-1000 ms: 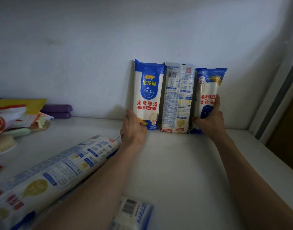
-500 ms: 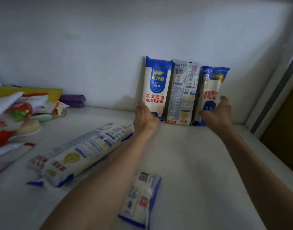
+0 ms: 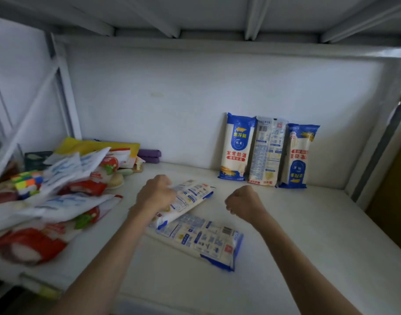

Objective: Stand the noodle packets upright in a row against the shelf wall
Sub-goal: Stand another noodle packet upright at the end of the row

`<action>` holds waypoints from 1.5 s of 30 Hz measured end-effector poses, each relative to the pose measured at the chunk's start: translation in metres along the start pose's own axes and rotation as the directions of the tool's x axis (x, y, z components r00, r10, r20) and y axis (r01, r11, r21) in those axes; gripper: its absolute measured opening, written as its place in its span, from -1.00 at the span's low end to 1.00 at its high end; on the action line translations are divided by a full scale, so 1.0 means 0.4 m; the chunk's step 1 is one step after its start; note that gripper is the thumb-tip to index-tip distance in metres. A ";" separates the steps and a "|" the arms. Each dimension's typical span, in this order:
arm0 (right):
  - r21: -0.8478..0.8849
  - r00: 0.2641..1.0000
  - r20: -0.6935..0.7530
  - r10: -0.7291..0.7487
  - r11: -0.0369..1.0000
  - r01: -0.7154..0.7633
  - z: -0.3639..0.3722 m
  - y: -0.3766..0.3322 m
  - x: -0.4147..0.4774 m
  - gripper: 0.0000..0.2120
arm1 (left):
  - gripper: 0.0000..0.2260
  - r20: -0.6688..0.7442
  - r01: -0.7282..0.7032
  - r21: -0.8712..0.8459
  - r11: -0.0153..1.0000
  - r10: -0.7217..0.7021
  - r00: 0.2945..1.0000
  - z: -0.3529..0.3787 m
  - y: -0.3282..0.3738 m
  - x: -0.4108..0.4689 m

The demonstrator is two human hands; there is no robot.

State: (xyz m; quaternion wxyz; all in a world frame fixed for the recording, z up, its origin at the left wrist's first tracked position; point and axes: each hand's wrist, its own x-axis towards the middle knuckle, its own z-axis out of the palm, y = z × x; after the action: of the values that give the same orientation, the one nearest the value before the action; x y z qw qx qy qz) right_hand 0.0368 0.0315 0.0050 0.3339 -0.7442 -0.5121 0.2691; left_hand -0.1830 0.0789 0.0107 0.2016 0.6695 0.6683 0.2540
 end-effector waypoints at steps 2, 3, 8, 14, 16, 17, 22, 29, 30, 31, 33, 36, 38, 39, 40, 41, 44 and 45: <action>0.035 0.999 0.049 -0.016 0.999 0.015 0.040 -0.038 -0.014 -0.81 | -0.74 0.027 0.069 -0.015 0.998 -0.068 0.997 -0.028 -0.056 -0.003; 0.056 0.997 0.082 -0.013 0.998 0.009 0.059 -0.058 -0.019 -0.84 | -0.68 0.061 0.099 -0.033 0.995 -0.097 0.993 -0.038 -0.074 0.000; 0.132 0.965 0.250 0.083 0.984 -0.119 0.132 -0.140 -0.006 -0.85 | -0.50 0.153 0.253 -0.184 0.950 -0.227 0.962 -0.042 -0.118 0.024; 0.185 0.972 0.178 0.152 0.965 -0.185 0.176 -0.122 0.006 -0.72 | -0.49 0.186 0.291 -0.171 0.941 -0.260 0.948 -0.041 -0.109 0.046; 0.212 0.970 0.173 0.173 0.955 -0.208 0.186 -0.118 0.013 -0.70 | -0.46 0.242 0.302 -0.162 0.939 -0.259 0.935 -0.047 -0.112 0.059; 0.241 0.966 0.175 0.191 0.943 -0.230 0.189 -0.120 0.015 -0.69 | -0.45 0.268 0.306 -0.148 0.940 -0.260 0.928 -0.053 -0.114 0.066; 0.413 0.932 0.231 0.278 0.839 -0.353 0.187 -0.130 0.011 -0.62 | -0.33 0.353 0.312 -0.122 0.942 -0.253 0.901 -0.065 -0.116 0.089; 0.489 0.957 0.195 0.215 0.825 -0.285 0.138 -0.146 0.018 -0.65 | -0.37 0.273 0.331 -0.286 0.899 -0.254 0.928 -0.032 -0.098 0.110; 0.502 0.967 0.175 0.186 0.828 -0.250 0.131 -0.149 0.023 -0.68 | -0.38 0.282 0.327 -0.311 0.892 -0.242 0.928 -0.025 -0.093 0.115; 0.507 0.977 0.147 0.156 0.836 -0.209 0.124 -0.151 0.031 -0.72 | -0.39 0.299 0.324 -0.344 0.881 -0.224 0.928 -0.020 -0.087 0.119; 0.495 0.994 0.065 0.088 0.862 -0.108 0.108 -0.154 0.056 -0.79 | -0.40 0.338 0.312 -0.407 0.859 -0.176 0.925 -0.013 -0.068 0.140; 0.413 0.998 -0.052 -0.021 0.910 0.040 0.088 -0.171 0.112 -0.85 | -0.58 0.324 0.210 -0.432 0.877 -0.066 0.944 -0.017 -0.024 0.201; 0.363 0.990 -0.129 -0.063 0.926 0.106 0.078 -0.186 0.163 -0.83 | -0.68 0.278 0.085 -0.398 0.914 0.031 0.960 -0.031 0.018 0.246; 0.352 0.984 -0.163 -0.074 0.927 0.128 0.072 -0.194 0.190 -0.81 | -0.70 0.277 0.051 -0.387 0.921 0.064 0.959 -0.036 0.038 0.271; 0.346 0.978 -0.191 -0.084 0.927 0.147 0.067 -0.202 0.215 -0.79 | -0.71 0.293 0.039 -0.387 0.921 0.082 0.953 -0.037 0.056 0.299; 0.337 0.974 -0.208 -0.093 0.928 0.161 0.062 -0.210 0.237 -0.79 | -0.72 0.308 0.039 -0.388 0.921 0.090 0.947 -0.036 0.071 0.323; 0.268 0.960 -0.236 -0.148 0.940 0.211 0.059 -0.216 0.289 -0.77 | -0.83 0.368 0.015 -0.349 0.937 0.122 0.922 -0.003 0.091 0.375; 0.242 0.954 -0.245 -0.172 0.942 0.232 0.060 -0.212 0.299 -0.77 | -0.82 0.387 -0.011 -0.325 0.946 0.144 0.911 0.017 0.095 0.386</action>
State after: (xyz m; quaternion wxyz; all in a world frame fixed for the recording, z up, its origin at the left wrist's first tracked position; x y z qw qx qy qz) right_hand 0.0091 0.1710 0.0483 0.5122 -0.6605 -0.5047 0.2159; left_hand -0.1522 0.2322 0.0392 0.4300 0.6929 0.5350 0.2211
